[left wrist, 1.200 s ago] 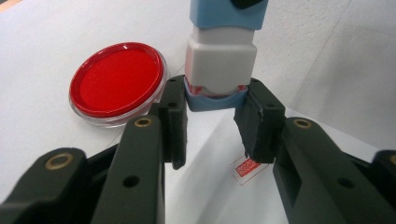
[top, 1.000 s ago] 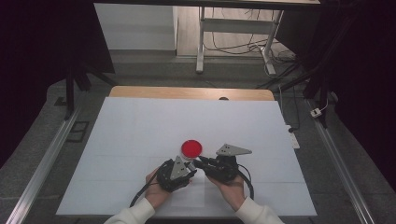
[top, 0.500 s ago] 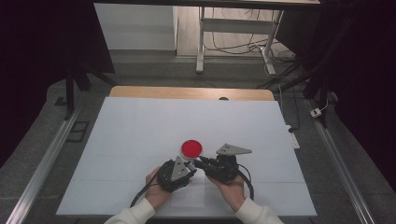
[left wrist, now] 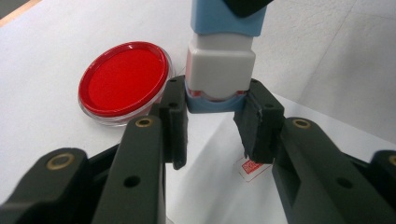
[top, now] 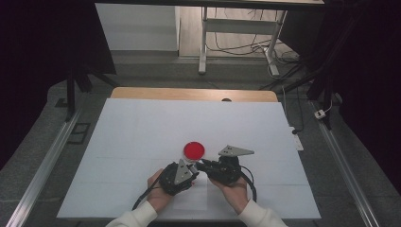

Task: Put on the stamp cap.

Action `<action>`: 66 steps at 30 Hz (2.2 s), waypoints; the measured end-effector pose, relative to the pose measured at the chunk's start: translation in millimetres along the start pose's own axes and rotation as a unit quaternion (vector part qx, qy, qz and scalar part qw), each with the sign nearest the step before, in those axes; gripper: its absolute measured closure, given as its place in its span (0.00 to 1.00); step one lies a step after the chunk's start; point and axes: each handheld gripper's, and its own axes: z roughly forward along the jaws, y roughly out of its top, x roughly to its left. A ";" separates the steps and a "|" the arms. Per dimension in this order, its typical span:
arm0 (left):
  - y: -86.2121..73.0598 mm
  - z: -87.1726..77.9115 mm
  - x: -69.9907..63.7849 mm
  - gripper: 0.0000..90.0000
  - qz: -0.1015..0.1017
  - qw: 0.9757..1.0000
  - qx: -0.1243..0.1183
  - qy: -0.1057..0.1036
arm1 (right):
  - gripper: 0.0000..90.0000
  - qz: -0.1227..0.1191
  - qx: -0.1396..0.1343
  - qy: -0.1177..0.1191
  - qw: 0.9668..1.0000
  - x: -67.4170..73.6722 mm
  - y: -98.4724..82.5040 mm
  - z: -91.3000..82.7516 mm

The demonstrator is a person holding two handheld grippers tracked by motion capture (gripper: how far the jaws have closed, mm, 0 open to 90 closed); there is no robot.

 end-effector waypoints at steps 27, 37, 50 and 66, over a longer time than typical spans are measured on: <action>1.7 -5.2 -2.8 0.72 0.012 0.999 -0.029 0.014 | 0.84 0.022 0.000 0.019 1.000 -3.4 2.3 -2.0; -0.2 -1.9 -1.6 0.72 0.006 1.000 -0.017 0.006 | 0.84 0.008 -0.001 0.012 1.000 -2.7 1.9 -1.8; -1.1 -1.3 1.2 0.57 -0.004 1.000 -0.010 0.000 | 0.84 -0.002 -0.004 0.017 1.000 -2.8 1.7 -1.7; -12.0 -24.6 16.1 0.42 -0.041 0.999 0.010 -0.026 | 0.83 -0.033 -0.020 -0.002 0.999 -16.8 8.4 -13.5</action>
